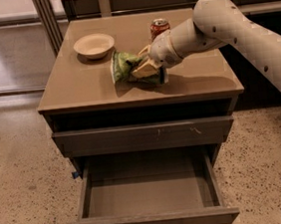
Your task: Pick green jalapeno chip bag from middle drawer and place on counter
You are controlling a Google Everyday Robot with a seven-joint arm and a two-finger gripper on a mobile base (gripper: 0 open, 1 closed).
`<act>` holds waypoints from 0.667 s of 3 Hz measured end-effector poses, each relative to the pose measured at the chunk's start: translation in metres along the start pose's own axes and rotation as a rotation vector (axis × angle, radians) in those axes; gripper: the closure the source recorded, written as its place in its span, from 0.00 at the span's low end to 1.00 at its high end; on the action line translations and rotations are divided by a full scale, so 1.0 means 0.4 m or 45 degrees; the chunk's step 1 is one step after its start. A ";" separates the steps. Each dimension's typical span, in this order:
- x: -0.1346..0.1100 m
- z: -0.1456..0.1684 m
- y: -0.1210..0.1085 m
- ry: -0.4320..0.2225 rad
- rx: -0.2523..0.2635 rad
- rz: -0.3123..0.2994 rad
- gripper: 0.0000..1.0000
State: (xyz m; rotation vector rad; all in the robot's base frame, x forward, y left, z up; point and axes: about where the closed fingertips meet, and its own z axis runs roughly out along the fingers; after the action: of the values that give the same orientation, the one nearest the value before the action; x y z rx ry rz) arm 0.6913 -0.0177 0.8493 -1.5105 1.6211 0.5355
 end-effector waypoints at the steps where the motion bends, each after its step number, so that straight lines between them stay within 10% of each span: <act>1: 0.000 0.000 0.000 0.000 0.000 0.000 0.58; 2: 0.000 0.000 0.000 0.000 0.000 0.000 0.34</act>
Offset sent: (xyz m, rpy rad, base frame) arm 0.0000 0.0000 0.0000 0.0000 0.0000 0.0000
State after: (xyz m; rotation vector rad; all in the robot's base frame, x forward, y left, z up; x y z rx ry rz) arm 0.6913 -0.0176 0.8493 -1.5106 1.6211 0.5356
